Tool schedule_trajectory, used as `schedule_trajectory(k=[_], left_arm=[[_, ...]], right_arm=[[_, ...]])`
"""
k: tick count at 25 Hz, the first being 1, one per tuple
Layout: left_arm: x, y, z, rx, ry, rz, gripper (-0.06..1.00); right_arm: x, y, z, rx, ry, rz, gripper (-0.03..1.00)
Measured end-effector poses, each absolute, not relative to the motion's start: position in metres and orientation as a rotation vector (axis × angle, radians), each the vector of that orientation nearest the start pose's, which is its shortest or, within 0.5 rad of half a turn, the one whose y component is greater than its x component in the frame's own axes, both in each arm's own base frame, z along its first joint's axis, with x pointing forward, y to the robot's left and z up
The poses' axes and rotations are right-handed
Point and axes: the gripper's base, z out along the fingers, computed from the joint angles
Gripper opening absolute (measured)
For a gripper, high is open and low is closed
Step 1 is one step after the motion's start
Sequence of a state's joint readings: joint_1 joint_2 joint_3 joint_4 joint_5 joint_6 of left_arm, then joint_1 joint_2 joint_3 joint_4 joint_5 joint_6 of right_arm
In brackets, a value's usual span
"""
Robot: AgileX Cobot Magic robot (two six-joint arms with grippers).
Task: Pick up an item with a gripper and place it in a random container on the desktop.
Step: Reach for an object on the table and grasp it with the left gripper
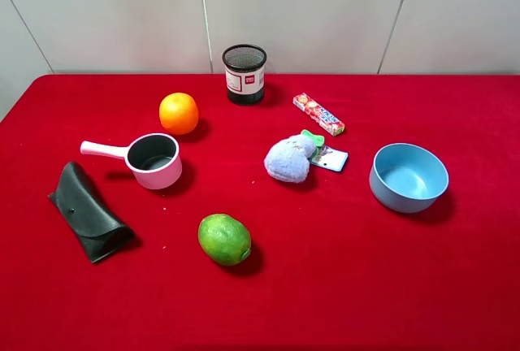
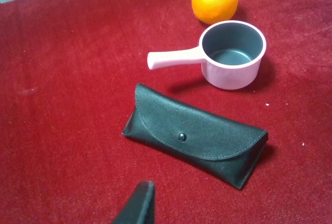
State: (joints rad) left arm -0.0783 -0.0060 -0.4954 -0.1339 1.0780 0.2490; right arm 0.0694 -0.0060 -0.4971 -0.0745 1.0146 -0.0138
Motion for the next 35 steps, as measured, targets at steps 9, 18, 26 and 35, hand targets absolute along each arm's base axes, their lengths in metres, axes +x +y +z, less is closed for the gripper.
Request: schedule_trajectory(k=[9, 18, 26, 35], left_arm=[[-0.0072, -0.0102, 0.2752, 0.342, 2.025, -0.055, 0.99], [-0.0072, -0.0102, 0.2752, 0.342, 2.025, -0.055, 0.99], [-0.0072, -0.0102, 0.2752, 0.342, 2.025, -0.055, 0.99], [-0.0072, -0.0102, 0.2752, 0.342, 2.025, -0.055, 0.99]], right_arm=[[-0.0034, -0.0060, 0.2804, -0.081, 1.992, -0.053, 0.69], [-0.0034, -0.0060, 0.2804, -0.081, 1.992, -0.053, 0.69], [-0.0034, -0.0060, 0.2804, -0.081, 1.992, -0.053, 0.69], [-0.0034, -0.0060, 0.2804, -0.081, 1.992, -0.053, 0.69]])
